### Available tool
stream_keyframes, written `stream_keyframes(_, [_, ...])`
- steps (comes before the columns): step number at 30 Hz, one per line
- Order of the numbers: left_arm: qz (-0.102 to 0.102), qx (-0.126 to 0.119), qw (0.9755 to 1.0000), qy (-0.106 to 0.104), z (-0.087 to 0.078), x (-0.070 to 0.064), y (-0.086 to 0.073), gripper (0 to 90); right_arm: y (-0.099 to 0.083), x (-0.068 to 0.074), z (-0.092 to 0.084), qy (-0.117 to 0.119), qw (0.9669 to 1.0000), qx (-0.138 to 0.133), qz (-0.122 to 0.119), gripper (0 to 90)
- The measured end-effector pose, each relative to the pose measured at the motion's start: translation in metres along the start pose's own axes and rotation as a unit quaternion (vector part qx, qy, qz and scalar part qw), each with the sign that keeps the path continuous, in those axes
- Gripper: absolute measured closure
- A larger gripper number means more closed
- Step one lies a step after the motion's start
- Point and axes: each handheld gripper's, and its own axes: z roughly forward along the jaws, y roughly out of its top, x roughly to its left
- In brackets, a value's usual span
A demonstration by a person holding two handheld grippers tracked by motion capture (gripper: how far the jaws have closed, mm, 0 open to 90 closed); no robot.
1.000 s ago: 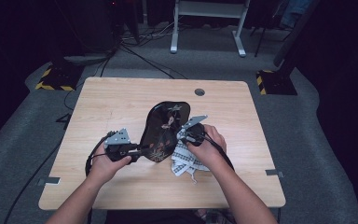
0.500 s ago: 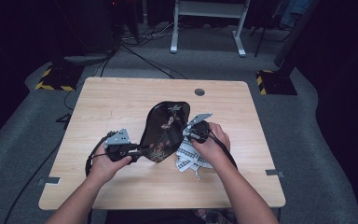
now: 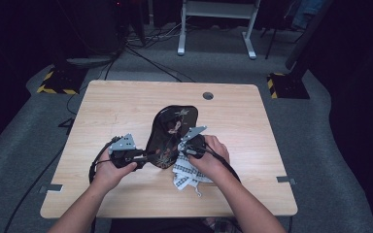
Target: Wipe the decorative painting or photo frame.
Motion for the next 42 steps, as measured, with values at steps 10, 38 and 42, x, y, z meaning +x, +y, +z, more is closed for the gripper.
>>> stream_keyframes(10, [-0.002,0.000,1.0000,0.003,-0.001,0.001,0.000,75.7,0.009,0.024,0.006,0.034,0.9991,-0.003,-0.027,80.3])
stream_keyframes(38, [-0.005,-0.001,1.0000,-0.001,0.000,0.000,-0.001,74.8,-0.020,-0.046,0.000,-0.028,0.9973,0.007,0.068,80.1])
stream_keyframes(42, [-0.005,-0.001,1.0000,-0.002,0.000,0.001,0.000,74.7,-0.019,-0.044,0.002,-0.032,0.9975,0.008,0.063,80.1])
